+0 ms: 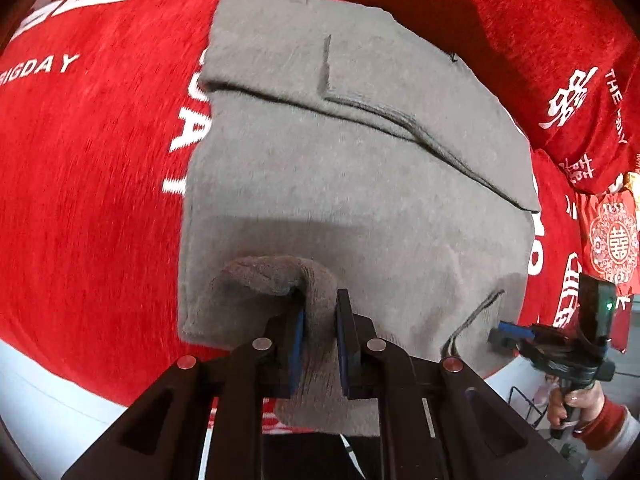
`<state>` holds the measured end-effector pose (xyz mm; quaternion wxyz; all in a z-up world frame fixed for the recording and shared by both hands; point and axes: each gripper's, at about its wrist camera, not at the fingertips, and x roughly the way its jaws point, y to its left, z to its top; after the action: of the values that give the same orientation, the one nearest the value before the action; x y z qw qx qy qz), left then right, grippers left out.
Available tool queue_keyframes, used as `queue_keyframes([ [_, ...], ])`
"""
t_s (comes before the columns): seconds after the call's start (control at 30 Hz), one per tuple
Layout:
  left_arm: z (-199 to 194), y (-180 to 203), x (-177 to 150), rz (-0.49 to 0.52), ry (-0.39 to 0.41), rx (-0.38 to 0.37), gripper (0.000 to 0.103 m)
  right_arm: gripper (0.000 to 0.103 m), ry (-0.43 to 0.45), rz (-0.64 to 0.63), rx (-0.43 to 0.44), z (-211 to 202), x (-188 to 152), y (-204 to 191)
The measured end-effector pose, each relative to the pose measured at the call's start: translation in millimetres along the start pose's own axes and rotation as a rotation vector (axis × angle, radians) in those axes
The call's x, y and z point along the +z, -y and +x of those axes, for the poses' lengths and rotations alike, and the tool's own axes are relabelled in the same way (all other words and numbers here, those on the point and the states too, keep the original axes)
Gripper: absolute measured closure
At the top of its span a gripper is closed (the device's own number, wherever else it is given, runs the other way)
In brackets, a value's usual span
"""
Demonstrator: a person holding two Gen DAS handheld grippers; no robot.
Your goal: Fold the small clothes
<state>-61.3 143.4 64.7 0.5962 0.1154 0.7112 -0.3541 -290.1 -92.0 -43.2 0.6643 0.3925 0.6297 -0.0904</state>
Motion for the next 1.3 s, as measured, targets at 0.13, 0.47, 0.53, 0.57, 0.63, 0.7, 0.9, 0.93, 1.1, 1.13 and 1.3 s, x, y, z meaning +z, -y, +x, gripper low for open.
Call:
queue_keyframes([
  [0.13, -23.0, -9.0, -5.3, -0.049, 0.024, -0.081, 0.089, 0.095, 0.089, -0.037, 0.009, -33.9, -2.1, -10.7],
  [0.47, -83.3, -9.3, 37.1, -0.113, 0.171, -0.181, 0.089, 0.095, 0.431, -0.021, -0.051, -138.4, 70.0, -17.7],
  [0.53, -83.0, 0.8, 63.6, -0.094, 0.205, -0.163, 0.089, 0.095, 0.473, -0.012, -0.058, -148.5, 102.1, -11.4],
  [0.57, -81.0, 6.6, 78.1, -0.085, 0.22, -0.159, 0.089, 0.095, 0.49, -0.01, -0.062, -151.8, 117.0, -6.1],
  [0.63, -71.4, 17.6, 106.8, -0.071, 0.246, -0.14, 0.089, 0.095, 0.51, -0.001, -0.078, -155.7, 142.2, 9.6],
  [0.7, -57.6, 26.8, 132.0, -0.066, 0.259, -0.106, 0.089, 0.095, 0.51, 0.027, -0.083, -150.9, 168.2, 21.4],
  [0.9, -0.4, 24.8, 184.3, -0.119, 0.204, 0.028, 0.089, 0.095, 0.432, 0.191, -0.007, -98.4, 227.7, 69.0],
  [0.93, 6.1, 22.7, 186.8, -0.129, 0.192, 0.041, 0.089, 0.095, 0.417, 0.197, -0.005, -91.4, 231.5, 71.8],
  [1.1, 14.1, 17.3, 191.7, -0.162, 0.144, 0.06, 0.082, 0.094, 0.38, 0.209, -0.002, -74.1, 240.3, 81.0],
  [1.13, 11.5, 16.7, 192.3, -0.162, 0.142, 0.063, 0.078, 0.094, 0.374, 0.215, 0.003, -73.2, 241.2, 82.6],
  [1.3, -25.9, 18.4, 185.6, -0.154, 0.234, 0.187, 0.017, 0.09, 0.369, 0.245, -0.007, -77.5, 246.1, 87.3],
])
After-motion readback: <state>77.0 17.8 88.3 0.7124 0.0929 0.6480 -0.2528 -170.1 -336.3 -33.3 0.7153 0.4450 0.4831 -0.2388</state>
